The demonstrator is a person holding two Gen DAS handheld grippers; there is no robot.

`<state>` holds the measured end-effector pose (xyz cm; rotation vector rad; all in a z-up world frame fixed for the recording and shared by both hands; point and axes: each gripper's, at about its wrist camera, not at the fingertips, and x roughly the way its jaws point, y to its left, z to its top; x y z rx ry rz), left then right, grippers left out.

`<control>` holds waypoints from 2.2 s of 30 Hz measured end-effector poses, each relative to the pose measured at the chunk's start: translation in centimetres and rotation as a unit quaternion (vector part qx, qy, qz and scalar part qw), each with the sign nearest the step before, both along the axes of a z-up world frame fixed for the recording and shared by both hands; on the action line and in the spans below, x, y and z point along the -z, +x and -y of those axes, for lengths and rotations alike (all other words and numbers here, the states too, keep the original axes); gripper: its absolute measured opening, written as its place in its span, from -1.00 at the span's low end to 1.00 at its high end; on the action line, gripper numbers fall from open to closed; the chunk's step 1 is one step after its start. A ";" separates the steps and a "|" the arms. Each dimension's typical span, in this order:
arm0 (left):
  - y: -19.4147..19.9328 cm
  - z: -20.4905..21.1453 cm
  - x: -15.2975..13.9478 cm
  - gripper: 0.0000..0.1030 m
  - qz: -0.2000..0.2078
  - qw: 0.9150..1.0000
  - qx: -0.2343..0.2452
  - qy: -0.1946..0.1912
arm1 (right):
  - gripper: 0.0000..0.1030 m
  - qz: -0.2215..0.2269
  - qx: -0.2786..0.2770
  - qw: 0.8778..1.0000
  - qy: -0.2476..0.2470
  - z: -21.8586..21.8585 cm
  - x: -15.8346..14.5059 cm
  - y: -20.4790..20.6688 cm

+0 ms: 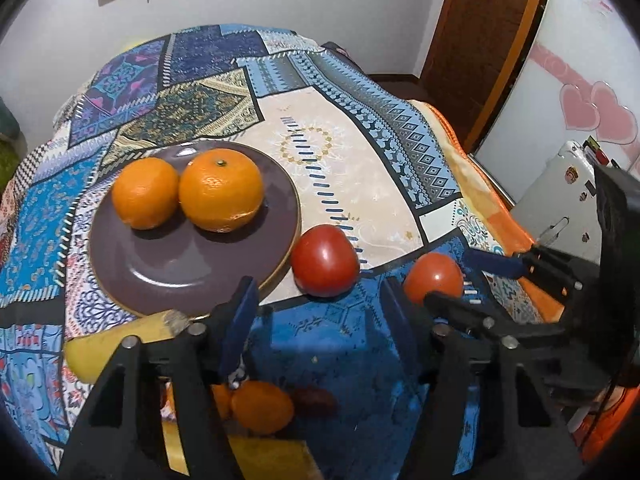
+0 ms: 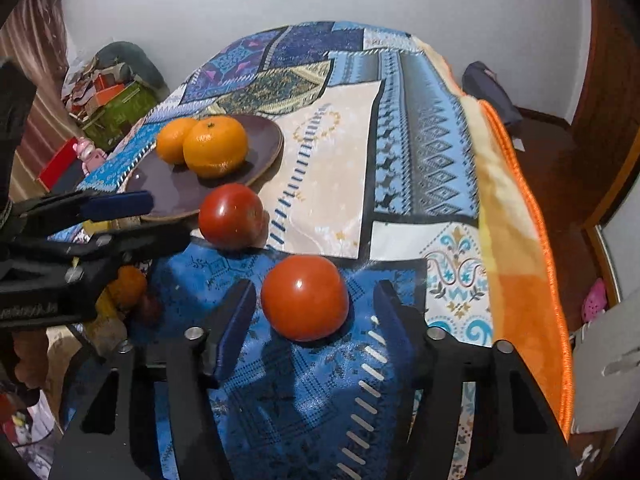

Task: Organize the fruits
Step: 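Grasp a red tomato with the right tool while the left tool grasps another tomato, then lift both red tomatoes and carry them onto the purple plate beside the oranges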

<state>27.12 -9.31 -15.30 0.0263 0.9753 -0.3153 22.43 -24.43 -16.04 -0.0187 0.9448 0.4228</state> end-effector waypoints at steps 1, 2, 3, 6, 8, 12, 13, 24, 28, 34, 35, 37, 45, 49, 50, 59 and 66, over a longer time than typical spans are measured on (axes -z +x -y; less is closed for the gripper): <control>0.4 0.1 0.2 0.12 -0.004 1.000 -0.002 -0.001 | 0.07 -0.003 -0.001 1.000 0.001 0.0 0.2 0.0; 0.7 0.2 0.4 0.06 -0.009 1.000 -0.002 -0.002 | 0.07 -0.005 -0.002 1.000 0.005 0.1 0.3 0.1; 0.9 0.3 0.6 0.01 -0.012 1.000 -0.003 -0.002 | 0.07 -0.007 -0.003 1.000 0.008 0.1 0.4 0.1; 1.5 0.6 1.0 0.00 -0.015 1.000 -0.007 0.002 | 0.02 -0.010 -0.007 1.000 0.009 -0.1 0.6 0.1; 1.9 0.7 1.2 0.00 -0.017 1.000 -0.010 0.001 | -0.04 -0.016 -0.012 1.000 0.011 -0.2 0.8 0.2; 2.5 1.2 1.4 0.00 -0.015 1.000 -0.009 0.010 | -0.07 -0.018 -0.014 1.000 0.013 -0.3 0.9 0.3; 2.7 1.4 1.5 0.00 -0.016 1.000 -0.007 0.011 | -0.07 -0.018 -0.014 1.000 0.014 -0.3 0.9 0.4; 3.7 3.2 2.6 0.00 -0.016 0.999 0.008 0.042 | -0.08 -0.005 0.002 1.000 0.022 0.8 0.1 0.7; 3.6 3.2 2.5 -0.07 -0.020 0.999 0.013 0.035 | -0.08 -0.003 0.009 1.000 0.027 1.2 -0.1 0.8; 3.8 3.6 2.7 -0.09 -0.029 0.999 0.021 0.023 | -0.08 -0.003 0.014 0.999 0.030 1.4 -0.1 0.9; 4.0 3.7 2.7 -0.08 -0.029 0.999 0.018 0.022 | -0.08 -0.002 0.014 0.999 0.030 1.4 -0.1 0.9; 4.2 3.8 2.7 -0.08 -0.029 0.999 0.016 0.023 | -0.08 -0.001 0.014 0.999 0.030 1.4 -0.1 0.9; 3.7 3.4 2.4 -0.10 -0.026 0.999 0.019 0.016 | -0.08 0.008 0.017 0.999 0.032 1.4 -1.0 0.8; 2.9 2.7 1.4 -0.11 -0.014 1.000 0.015 0.011 | -0.08 0.016 0.017 0.999 0.032 1.2 -1.7 0.8; 2.7 2.5 1.1 -0.11 -0.010 1.000 0.014 0.009 | -0.08 0.019 0.017 0.999 0.032 1.0 -1.9 0.8; 0.9 -0.2 -3.2 -0.11 0.031 0.999 0.001 -0.016 | -0.08 0.045 0.003 0.998 0.036 -1.1 -4.3 0.8; -0.2 -3.7 -6.3 -0.11 0.064 0.997 -0.027 -0.016 | -0.08 0.064 -0.024 0.997 0.045 -4.2 -5.7 1.3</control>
